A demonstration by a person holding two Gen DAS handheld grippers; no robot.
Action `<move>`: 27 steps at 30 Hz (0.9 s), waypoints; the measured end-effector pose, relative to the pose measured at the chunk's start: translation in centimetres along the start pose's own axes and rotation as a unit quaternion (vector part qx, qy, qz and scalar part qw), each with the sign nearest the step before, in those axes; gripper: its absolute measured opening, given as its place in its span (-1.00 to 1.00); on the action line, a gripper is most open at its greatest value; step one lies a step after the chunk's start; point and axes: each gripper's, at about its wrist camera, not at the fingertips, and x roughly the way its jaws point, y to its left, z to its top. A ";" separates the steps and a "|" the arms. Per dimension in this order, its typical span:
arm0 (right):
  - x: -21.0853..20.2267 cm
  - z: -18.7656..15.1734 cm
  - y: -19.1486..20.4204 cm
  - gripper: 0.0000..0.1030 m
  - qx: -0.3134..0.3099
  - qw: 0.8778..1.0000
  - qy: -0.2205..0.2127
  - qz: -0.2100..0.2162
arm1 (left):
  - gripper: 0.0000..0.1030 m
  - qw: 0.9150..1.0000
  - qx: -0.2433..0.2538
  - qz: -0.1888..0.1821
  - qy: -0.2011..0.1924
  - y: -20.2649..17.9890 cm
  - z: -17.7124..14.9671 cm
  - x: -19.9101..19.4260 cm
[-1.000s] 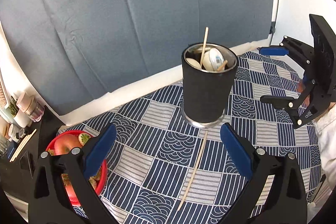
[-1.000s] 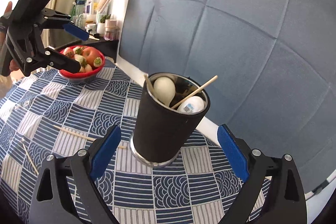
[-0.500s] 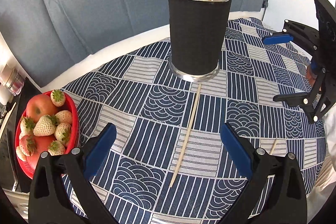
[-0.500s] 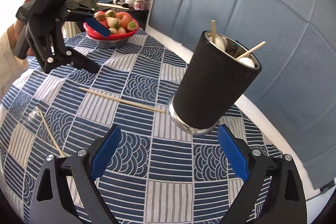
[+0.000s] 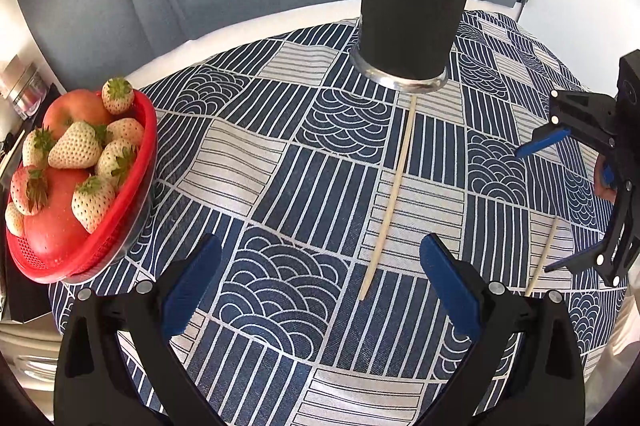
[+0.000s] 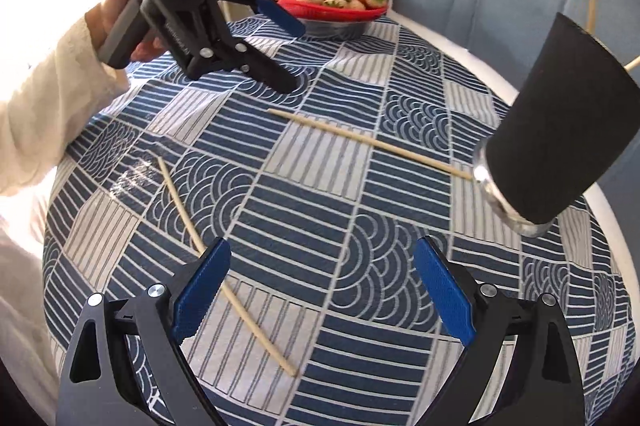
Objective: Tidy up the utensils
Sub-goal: 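Lower the right gripper onto a wooden chopstick on the cloth and grasp it, then grasp the other wooden chopstick with the left gripper while the right gripper holds its chopstick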
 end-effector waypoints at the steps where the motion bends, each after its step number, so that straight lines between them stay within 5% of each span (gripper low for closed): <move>1: 0.4 -0.1 0.6 0.72 -0.012 1.000 0.003 0.003 | 0.88 1.000 0.000 0.000 0.001 0.1 -0.2 0.1; 8: 1.6 -0.8 2.9 0.57 -0.043 0.999 0.000 0.031 | 0.88 1.000 0.008 -0.007 0.005 0.1 -1.4 1.1; 9: 1.3 -0.8 2.6 0.01 -0.031 0.997 0.001 0.064 | 0.88 1.000 0.011 -0.008 0.006 0.0 -1.4 1.2; 10: 1.0 -0.8 2.7 -0.75 -0.039 0.998 0.000 0.052 | 0.88 1.000 0.014 -0.009 0.006 -0.2 -1.4 1.3; 11: 0.9 -1.0 2.5 -0.87 -0.039 0.998 0.007 0.054 | 0.88 1.000 0.017 -0.010 0.005 -0.3 -1.3 1.3; 27: -3.9 -7.7 -1.5 -0.91 0.057 0.998 -0.003 0.033 | 0.88 0.998 0.064 -0.004 0.022 -3.9 0.9 3.6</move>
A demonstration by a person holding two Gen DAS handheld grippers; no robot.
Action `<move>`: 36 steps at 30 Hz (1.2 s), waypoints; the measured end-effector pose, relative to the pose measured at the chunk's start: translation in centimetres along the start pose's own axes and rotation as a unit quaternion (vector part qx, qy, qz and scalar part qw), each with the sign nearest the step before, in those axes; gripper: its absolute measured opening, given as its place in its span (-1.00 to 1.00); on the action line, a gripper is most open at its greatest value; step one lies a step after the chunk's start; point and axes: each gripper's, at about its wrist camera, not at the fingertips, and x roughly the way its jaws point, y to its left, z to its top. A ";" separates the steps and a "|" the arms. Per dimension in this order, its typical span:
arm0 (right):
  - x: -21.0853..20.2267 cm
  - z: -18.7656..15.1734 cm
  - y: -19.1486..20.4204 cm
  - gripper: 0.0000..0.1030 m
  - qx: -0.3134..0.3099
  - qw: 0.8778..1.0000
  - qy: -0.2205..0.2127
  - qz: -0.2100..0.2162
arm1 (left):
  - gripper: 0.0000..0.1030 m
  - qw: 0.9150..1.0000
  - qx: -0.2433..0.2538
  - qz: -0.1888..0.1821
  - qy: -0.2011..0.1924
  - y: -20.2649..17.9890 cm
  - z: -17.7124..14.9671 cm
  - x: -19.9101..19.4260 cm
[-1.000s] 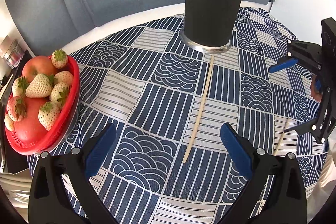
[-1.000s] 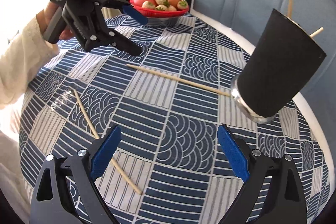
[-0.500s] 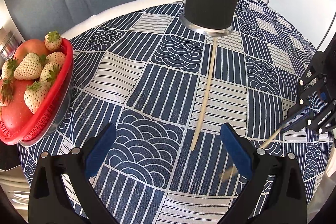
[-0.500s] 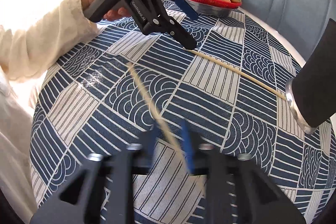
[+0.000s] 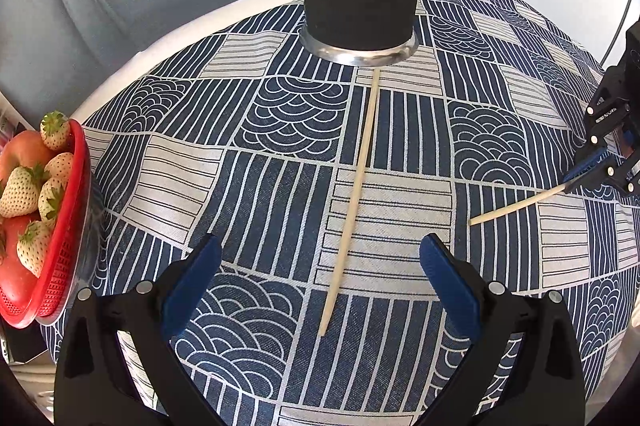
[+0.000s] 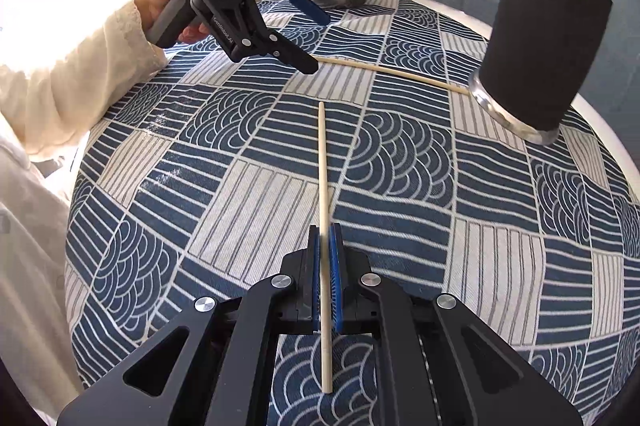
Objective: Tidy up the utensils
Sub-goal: 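Grasp the other wooden chopstick with the left gripper while the right gripper holds its chopstick, then lift both chopsticks upright and carry them over the black holder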
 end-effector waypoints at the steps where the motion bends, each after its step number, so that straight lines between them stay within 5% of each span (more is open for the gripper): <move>1: -0.3 -0.3 0.0 -0.91 0.004 1.000 -0.001 -0.002 | 0.86 1.000 -0.003 -0.001 0.001 0.0 0.2 0.2; 6: -1.1 -1.2 -0.1 -0.91 0.020 1.000 -0.013 -0.011 | 0.28 0.999 -0.023 -0.024 0.021 0.4 1.0 1.3; 8: -1.2 -1.3 -0.1 -0.91 0.020 1.000 -0.017 -0.014 | -0.15 0.999 -0.027 -0.026 0.026 0.2 1.3 1.1; 9: -1.2 -1.3 -0.1 -0.91 0.021 0.999 -0.019 -0.014 | -0.66 0.999 -0.028 -0.032 0.032 0.1 1.4 1.0; 10: -1.2 -1.3 -0.2 -0.91 0.023 0.999 -0.020 -0.014 | -0.91 0.998 -0.035 -0.041 0.039 -0.1 1.6 1.0; 14: -1.3 -1.4 -0.2 -0.91 0.027 0.999 -0.023 -0.021 | -0.91 0.998 -0.042 -0.020 0.048 -1.0 1.1 0.7; 23: -2.0 -1.6 -1.2 -0.91 0.085 0.994 -0.044 -0.053 | -0.91 0.991 -0.124 -0.032 0.027 1.2 -1.2 -1.0; 36: -9.0 0.2 -2.8 -0.91 0.124 0.976 -0.162 -0.077 | -0.91 0.988 -0.149 -0.007 -0.023 2.9 0.2 -7.0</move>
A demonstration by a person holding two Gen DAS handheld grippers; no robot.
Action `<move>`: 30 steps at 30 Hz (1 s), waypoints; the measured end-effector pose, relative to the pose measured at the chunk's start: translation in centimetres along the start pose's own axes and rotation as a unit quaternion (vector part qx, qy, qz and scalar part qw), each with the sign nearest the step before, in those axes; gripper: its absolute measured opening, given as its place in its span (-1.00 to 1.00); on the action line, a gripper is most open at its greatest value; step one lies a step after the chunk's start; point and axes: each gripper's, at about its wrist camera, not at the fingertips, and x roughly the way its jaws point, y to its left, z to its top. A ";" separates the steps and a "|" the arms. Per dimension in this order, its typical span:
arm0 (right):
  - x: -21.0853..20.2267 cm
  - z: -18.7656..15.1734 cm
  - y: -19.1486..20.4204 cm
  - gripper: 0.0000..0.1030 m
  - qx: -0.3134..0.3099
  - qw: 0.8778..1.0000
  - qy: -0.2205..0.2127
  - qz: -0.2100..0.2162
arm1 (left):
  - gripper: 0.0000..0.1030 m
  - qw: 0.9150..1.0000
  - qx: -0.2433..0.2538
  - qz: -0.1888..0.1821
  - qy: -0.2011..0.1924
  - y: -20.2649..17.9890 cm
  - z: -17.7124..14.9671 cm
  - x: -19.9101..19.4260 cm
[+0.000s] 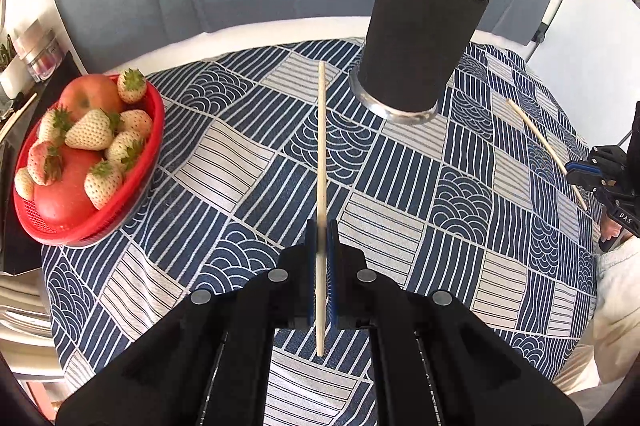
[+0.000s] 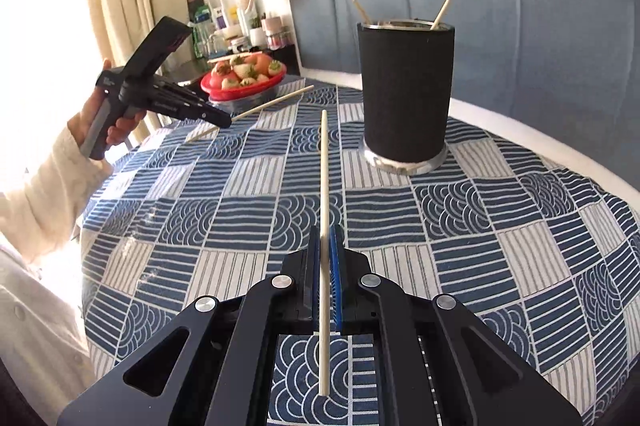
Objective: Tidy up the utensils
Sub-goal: 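Lift both chopsticks upright and carry them over the black holder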
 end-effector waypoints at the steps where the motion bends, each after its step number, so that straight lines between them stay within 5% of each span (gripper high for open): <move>1: -0.4 0.4 -0.2 -0.91 0.001 1.000 -0.008 -0.003 | -0.91 1.000 -0.002 -0.001 -0.006 0.1 0.3 -0.5; 19: -4.8 7.2 -2.3 -0.91 0.034 0.989 -0.136 -0.038 | -0.91 0.993 -0.012 0.026 -0.111 -0.2 5.6 -6.8; 30: -3.6 10.6 -3.3 -0.91 0.052 0.980 -0.191 -0.011 | -0.91 0.981 0.026 0.012 -0.192 -2.4 8.1 -8.4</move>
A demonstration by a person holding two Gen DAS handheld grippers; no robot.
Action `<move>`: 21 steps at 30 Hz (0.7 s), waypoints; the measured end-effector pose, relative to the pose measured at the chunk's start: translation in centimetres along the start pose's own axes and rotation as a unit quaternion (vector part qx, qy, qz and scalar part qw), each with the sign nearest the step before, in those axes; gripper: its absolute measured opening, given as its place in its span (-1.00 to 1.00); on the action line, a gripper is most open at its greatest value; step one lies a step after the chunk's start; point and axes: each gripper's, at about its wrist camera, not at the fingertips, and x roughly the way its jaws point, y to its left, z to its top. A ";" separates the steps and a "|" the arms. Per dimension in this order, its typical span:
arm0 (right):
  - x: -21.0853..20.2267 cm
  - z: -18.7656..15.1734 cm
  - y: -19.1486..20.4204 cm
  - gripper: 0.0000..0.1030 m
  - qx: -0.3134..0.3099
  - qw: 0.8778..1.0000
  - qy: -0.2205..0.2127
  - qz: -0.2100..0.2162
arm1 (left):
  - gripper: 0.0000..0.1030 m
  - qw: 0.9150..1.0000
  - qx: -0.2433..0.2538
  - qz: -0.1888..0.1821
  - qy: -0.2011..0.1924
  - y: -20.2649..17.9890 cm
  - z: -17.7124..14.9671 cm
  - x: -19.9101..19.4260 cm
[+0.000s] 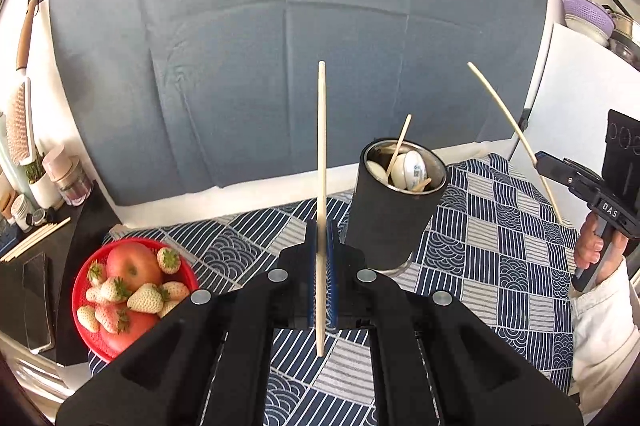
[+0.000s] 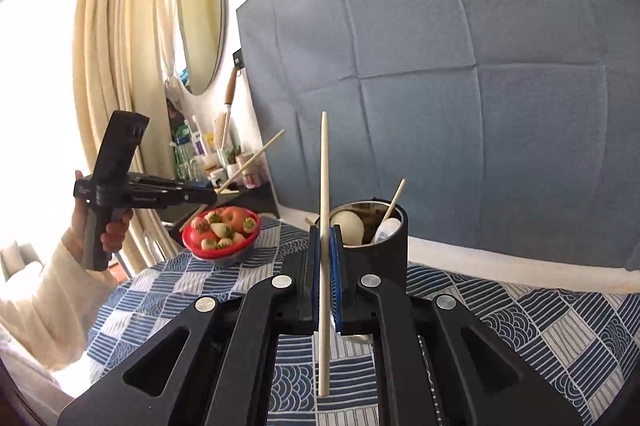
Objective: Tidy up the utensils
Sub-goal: 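Lift both chopsticks upright and carry them over the black holder, then lower both chopsticks into the black holder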
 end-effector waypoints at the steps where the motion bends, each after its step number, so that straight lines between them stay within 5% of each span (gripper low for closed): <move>1: 0.2 0.1 -0.3 -0.91 0.009 1.000 -0.007 0.004 | -0.90 1.000 0.004 -0.005 -0.008 -0.3 0.2 0.1; 13: 3.3 1.4 -3.5 -0.91 0.072 0.994 -0.079 0.029 | -0.90 0.988 -0.030 -0.122 -0.095 -1.4 1.9 4.1; 21: 5.8 1.0 -5.4 -0.91 0.101 0.988 -0.110 0.051 | -0.90 0.977 -0.035 -0.160 -0.136 -1.8 2.8 6.7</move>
